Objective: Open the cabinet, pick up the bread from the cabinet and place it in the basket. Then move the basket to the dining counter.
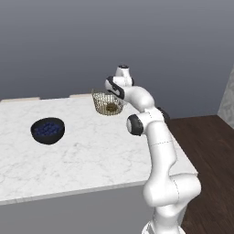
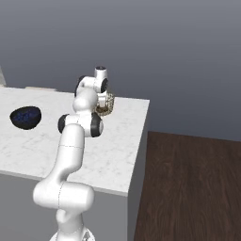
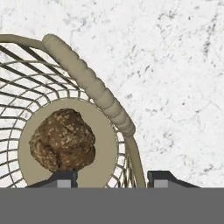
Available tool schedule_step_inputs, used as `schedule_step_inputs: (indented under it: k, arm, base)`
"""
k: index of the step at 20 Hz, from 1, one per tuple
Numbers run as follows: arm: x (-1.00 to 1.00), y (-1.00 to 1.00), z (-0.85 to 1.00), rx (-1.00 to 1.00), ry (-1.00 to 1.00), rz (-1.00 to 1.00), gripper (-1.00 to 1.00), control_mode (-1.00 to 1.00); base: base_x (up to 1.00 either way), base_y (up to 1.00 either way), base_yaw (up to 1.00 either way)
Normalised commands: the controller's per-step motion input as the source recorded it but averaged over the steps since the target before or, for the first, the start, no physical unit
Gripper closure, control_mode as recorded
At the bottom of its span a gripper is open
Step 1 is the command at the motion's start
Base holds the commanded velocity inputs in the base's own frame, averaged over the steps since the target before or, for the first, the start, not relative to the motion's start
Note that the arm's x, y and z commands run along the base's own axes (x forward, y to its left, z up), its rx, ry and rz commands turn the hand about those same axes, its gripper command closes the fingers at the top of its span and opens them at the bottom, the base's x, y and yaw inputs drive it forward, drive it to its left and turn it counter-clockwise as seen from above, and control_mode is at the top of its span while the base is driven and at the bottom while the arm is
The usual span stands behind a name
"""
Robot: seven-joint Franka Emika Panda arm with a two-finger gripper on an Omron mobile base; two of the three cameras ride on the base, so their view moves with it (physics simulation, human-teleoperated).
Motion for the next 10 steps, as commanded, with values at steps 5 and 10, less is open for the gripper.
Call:
schedule_step_inputs:
  k: [5, 10]
  arm:
    - [-0.36, -0.07, 0.0, 0.0, -0.11, -0.01, -1.0, -1.0]
    - [-0.98, -0.41, 0.0, 0.0, -0.09, -0.01, -1.0, -1.0]
  base:
    - [0.0, 0.0, 0.0]
    - [0.0, 0.0, 0.0]
